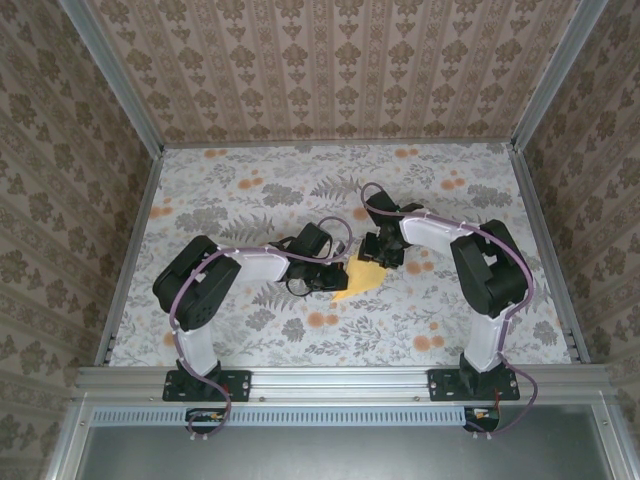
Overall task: Fold a paper plane with a square sheet of paper (pick it up from the middle)
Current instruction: Fourth fold the wing at the center of the table.
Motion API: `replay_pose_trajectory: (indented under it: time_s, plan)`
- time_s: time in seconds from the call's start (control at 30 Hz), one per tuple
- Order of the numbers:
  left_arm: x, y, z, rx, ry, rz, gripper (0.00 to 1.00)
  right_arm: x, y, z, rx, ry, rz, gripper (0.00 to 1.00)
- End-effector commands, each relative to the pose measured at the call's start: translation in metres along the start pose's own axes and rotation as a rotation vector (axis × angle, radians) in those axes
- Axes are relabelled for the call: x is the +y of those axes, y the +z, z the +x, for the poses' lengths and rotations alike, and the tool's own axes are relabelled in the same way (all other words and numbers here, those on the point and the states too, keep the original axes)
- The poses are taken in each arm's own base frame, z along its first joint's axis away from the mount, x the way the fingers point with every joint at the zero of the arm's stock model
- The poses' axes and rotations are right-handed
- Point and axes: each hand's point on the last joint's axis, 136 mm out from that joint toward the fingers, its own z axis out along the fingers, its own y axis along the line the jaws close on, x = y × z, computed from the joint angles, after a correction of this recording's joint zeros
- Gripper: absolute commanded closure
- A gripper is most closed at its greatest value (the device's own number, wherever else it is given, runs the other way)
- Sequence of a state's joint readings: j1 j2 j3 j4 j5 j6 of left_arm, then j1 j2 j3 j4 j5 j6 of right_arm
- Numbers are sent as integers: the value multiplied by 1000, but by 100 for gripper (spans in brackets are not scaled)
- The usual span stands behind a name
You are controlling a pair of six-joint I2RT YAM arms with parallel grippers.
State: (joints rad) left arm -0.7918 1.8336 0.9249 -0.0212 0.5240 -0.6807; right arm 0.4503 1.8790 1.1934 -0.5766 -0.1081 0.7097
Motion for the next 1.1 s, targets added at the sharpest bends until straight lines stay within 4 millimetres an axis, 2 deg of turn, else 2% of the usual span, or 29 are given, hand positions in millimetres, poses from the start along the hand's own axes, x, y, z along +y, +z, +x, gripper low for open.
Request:
replay_pose_trajectory:
  time_s: [0.0,0.33,0.7,1.07]
  plan:
    - [-2,1,5,20,6,4,92,-29,20,13,48,3,139,51]
    - [-1,0,4,17,5,2,92,-48,35,24,88,16,218,62]
    - [-8,-4,-4,-16,20,21,90,-57,42,29,104,19,249,65]
    - [-20,-6,-22,-57,46,37,89,-63,48,35,124,22,266,66]
